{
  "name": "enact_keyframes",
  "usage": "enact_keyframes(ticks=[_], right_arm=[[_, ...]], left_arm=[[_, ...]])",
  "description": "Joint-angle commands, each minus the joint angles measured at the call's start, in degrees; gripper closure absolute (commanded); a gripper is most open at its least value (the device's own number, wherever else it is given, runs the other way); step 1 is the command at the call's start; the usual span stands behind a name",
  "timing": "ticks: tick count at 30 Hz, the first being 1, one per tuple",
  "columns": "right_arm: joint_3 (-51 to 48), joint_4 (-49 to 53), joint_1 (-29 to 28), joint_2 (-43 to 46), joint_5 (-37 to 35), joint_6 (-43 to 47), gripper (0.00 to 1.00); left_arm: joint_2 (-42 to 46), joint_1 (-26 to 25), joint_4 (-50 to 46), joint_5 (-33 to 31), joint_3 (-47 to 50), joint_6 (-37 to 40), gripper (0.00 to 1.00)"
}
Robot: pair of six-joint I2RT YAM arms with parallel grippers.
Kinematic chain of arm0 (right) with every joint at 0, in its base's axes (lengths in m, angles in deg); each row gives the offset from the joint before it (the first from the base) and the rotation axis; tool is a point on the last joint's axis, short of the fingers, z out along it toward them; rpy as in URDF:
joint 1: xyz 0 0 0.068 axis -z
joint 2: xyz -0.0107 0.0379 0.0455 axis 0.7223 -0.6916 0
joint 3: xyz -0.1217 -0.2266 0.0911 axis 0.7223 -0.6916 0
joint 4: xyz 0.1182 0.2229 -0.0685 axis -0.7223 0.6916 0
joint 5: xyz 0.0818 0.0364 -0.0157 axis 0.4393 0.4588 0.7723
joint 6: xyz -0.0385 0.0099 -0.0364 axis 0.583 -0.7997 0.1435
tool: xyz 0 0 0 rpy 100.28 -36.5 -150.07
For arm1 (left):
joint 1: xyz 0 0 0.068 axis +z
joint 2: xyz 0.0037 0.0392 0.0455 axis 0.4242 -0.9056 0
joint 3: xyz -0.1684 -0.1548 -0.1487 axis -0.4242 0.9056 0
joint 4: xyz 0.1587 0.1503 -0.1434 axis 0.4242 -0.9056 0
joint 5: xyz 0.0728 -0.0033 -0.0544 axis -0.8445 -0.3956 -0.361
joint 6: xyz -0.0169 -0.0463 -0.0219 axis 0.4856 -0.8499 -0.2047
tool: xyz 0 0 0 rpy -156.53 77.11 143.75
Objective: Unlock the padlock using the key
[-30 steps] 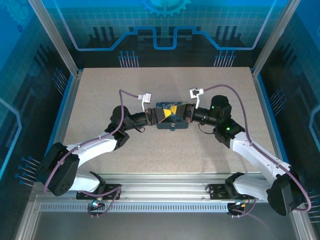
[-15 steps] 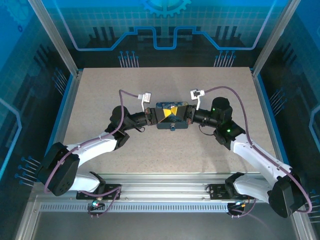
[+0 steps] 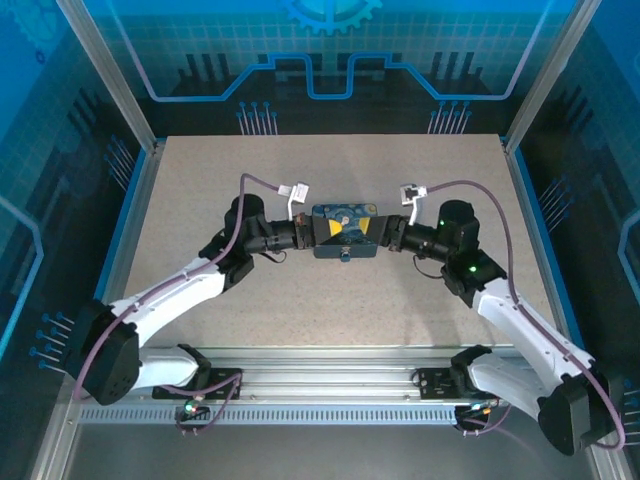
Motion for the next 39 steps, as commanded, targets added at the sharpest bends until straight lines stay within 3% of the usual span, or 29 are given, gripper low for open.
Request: enact_keyframes(ticks=[1,8,17,27,39], right_arm=[[-0.7,7.7,1.8,2.2,-1.1,4.2,0.58],[0.3,12.9,2.2,1.8,0.1,9.8,0.57],[4.4,6.0,0.9,-7.5,20.5,10.9,0.63],[6.1,1.7,-3.8,-11.6,25.1,10.8,0.58],[8.3,3.9,-6.2,-13.6,27.5,13.2,0.65]], left_arm=[[2.0,0.9,-25.5,1.4,-6.2,13.3,1.0],[-3.5,2.8,-54.2,4.2,-18.6,28.9,1.0],[-10.8,2.7,-71.5,10.9,-30.4,42.6,1.0],[-10.8,1.9,-73.7,14.1,-32.3,45.7,1.0],[-10.1,1.1,-71.6,14.7,-32.3,45.0,1.0]])
